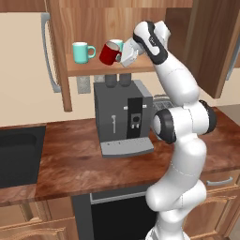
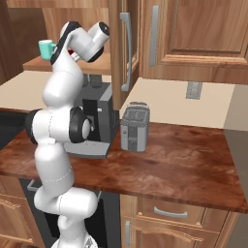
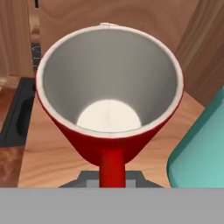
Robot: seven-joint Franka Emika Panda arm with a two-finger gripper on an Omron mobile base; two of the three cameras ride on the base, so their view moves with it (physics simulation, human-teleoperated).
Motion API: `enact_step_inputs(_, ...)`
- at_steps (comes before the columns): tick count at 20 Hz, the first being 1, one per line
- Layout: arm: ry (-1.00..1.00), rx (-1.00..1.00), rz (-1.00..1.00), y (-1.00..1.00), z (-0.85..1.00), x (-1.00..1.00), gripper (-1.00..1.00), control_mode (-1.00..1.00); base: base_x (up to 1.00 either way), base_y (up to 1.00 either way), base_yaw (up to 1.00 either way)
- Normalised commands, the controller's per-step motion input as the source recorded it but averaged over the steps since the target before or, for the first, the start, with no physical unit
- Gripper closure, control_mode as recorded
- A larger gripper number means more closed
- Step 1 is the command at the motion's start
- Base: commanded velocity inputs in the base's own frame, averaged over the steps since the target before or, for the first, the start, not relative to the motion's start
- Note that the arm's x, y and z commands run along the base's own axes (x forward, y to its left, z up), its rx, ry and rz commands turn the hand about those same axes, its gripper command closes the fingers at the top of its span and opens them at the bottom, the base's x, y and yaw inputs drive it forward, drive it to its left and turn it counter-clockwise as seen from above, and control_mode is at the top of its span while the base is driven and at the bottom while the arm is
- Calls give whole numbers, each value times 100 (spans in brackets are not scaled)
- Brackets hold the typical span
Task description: Pick the mug on the counter and place it in the cabinet with the handle facing the right, like the mugs already inside.
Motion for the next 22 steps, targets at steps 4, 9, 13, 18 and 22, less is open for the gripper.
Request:
enact_step_inputs(4,6,0,1,0,-8,3,100,-100,0,0,0)
enact_step_inputs(9,6,0,1,0,-7,2,-100,-100,0,0,0)
enact_step_inputs(13,2,0,1,0,-1,0,-100,-100,0,0,0)
enact_step_inputs(18,1,0,1,0,0,2,-100,-100,0,0,0)
enact_step_inputs(22,1,0,1,5,0,3,-100,-100,0,0,0)
